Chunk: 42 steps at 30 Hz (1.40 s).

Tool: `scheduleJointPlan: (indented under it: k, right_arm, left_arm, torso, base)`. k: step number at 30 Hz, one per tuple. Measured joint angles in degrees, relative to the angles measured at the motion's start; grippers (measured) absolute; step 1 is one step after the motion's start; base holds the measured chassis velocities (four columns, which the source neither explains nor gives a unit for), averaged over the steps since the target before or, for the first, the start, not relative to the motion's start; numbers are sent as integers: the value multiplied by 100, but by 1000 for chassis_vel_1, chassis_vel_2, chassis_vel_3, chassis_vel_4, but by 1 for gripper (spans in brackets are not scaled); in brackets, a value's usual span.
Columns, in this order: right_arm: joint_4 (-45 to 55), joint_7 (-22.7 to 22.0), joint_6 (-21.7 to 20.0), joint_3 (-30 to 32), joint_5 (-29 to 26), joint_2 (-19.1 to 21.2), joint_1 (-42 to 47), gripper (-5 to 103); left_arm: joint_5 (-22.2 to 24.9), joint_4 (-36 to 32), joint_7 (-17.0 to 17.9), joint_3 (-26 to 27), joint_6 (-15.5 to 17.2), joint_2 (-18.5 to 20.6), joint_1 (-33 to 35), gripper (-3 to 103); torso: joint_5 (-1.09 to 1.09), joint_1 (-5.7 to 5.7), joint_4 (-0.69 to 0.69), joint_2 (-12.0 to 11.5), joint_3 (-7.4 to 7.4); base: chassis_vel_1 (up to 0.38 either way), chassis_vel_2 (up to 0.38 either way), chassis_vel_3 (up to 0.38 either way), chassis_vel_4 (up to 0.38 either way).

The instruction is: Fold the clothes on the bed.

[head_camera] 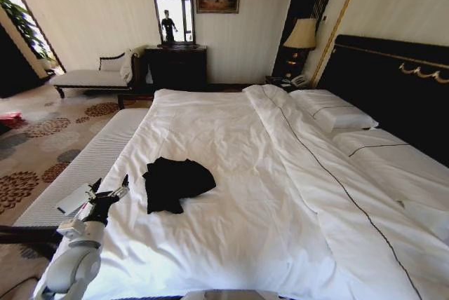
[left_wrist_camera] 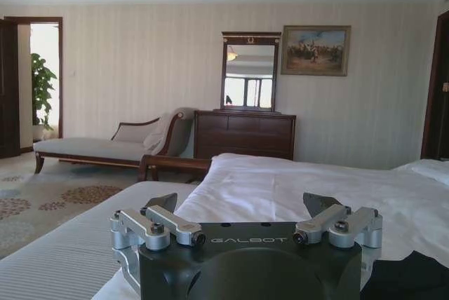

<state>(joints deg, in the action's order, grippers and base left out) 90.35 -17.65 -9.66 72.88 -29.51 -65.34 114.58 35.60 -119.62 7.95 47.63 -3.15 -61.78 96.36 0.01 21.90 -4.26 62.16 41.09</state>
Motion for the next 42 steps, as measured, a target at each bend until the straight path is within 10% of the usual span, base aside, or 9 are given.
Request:
scheduleJointPlan:
  k: [19,21,27,42]
  right_arm:
    - [-517,-318,83,-227,52,98,-236,-1]
    - [-595,-390,51,-227,90,73,-242,10]
    - [-528,-457,95,-92,169,-2,-189,36]
    - [505,-414,178,541,-190,-243,242,90]
  left_arm:
    - [-25,-164,10,83,-16,-28,195,100]
    - [-24,-180,16,99,-19,-29,204,100]
    - [-11,-193,13,112,-22,-24,213,100]
    - [27,-127,9,98,-35,-15,146,100]
  torso:
    - [-1,-1,-6,1,1]
    - [-2,-2,-29,1,1]
    - [-3,-3,-8,2,1]
    - [-2,-2,-5,2,1]
  base:
    - [0,0,0,0]
    - [-27,-20,-11,-35]
    - [-21,-21,-34,-29]
    - [0,0,0,0]
